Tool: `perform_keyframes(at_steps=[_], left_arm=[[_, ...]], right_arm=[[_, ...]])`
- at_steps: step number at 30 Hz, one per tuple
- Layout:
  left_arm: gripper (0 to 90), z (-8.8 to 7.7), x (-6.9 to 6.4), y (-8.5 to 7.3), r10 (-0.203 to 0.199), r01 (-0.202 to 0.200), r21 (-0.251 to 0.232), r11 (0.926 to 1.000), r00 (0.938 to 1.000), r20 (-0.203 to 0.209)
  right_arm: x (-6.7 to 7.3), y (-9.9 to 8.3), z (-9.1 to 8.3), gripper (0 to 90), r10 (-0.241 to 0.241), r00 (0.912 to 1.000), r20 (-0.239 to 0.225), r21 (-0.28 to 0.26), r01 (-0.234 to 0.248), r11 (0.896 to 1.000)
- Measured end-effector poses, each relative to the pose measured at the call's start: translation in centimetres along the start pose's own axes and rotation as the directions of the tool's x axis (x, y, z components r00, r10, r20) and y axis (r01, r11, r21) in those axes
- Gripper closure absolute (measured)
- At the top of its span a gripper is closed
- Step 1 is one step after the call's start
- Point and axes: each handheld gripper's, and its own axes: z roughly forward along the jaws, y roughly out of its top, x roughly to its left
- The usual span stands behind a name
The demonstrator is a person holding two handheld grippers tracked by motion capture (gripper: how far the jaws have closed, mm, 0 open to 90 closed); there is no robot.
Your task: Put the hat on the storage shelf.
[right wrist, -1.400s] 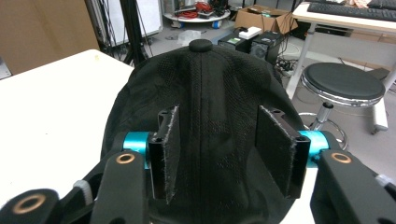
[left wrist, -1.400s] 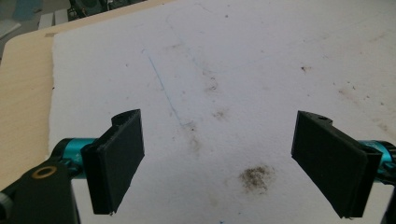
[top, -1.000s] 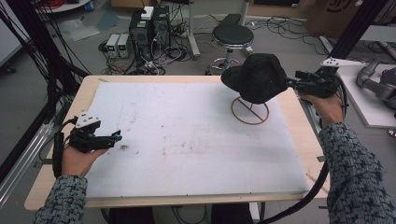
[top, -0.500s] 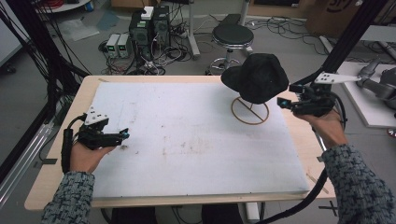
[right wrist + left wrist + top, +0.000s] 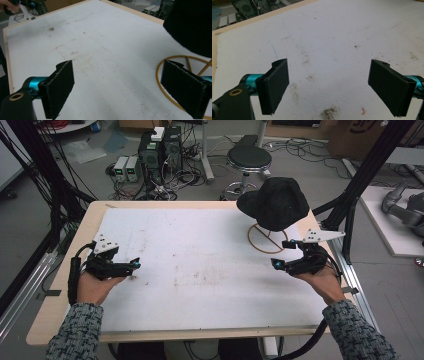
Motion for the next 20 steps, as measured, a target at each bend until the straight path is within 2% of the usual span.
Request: perform_keyframes(at_steps=[15, 20], left_arm=[[17.3, -0.12, 0.03, -0.21, -0.004, 0.004, -0.002, 1.0000, 1.0000, -0.004], [17.3, -0.24, 0.09, -0.21, -0.002, 0.002, -0.003, 1.0000, 1.0000, -0.005]], right_arm=[[0.29, -0.13, 0.50, 11.5, 0.008, 1.0000, -0.006, 0.005, -0.008, 1.000], [0.53, -0.29, 0.70, 11.5, -0.003, 0.9999, -0.016, 0.000, 0.003, 1.000]])
